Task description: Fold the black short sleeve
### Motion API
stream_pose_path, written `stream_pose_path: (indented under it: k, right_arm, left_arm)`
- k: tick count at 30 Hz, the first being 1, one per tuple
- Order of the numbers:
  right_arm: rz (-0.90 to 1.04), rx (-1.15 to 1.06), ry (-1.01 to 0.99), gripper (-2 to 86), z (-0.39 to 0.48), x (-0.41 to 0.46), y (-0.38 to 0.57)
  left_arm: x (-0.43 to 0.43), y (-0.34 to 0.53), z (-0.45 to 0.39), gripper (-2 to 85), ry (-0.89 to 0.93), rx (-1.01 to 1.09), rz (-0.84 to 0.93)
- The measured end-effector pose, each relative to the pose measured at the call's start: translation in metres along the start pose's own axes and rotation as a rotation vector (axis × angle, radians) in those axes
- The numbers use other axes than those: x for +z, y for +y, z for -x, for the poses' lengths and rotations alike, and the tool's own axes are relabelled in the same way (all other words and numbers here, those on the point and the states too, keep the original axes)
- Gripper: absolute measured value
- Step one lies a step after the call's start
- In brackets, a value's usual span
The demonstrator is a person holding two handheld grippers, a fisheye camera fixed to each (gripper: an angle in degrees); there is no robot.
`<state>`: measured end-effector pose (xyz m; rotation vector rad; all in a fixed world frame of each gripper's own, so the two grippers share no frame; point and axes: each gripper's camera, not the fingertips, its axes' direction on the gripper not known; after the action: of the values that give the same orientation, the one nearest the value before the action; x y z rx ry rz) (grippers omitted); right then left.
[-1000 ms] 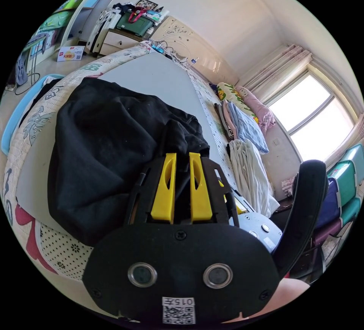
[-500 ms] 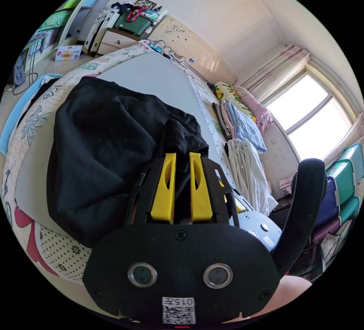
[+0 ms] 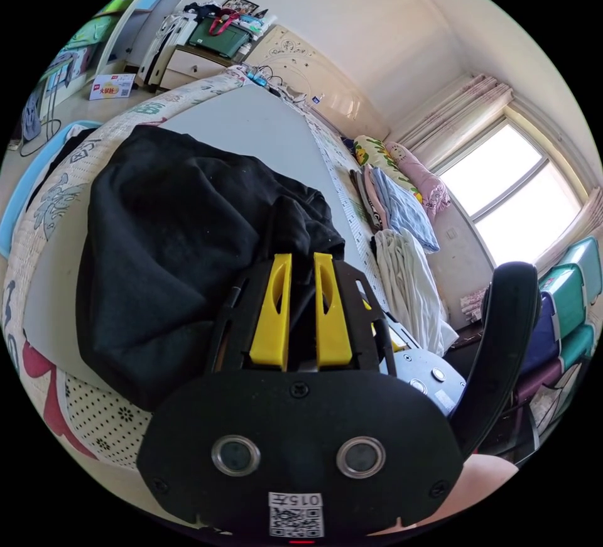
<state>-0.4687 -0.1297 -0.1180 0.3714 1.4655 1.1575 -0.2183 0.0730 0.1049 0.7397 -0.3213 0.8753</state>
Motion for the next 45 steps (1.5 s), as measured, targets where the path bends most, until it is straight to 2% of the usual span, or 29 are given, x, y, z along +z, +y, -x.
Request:
stream_pose_path:
  k: [45]
  right_arm:
    - [-0.021, -0.005, 0.038, 2.6, -0.004, -0.019, -0.011]
  left_arm:
    - [-0.018, 0.010, 0.010, 6.2, 0.060, 0.008, 0.002]
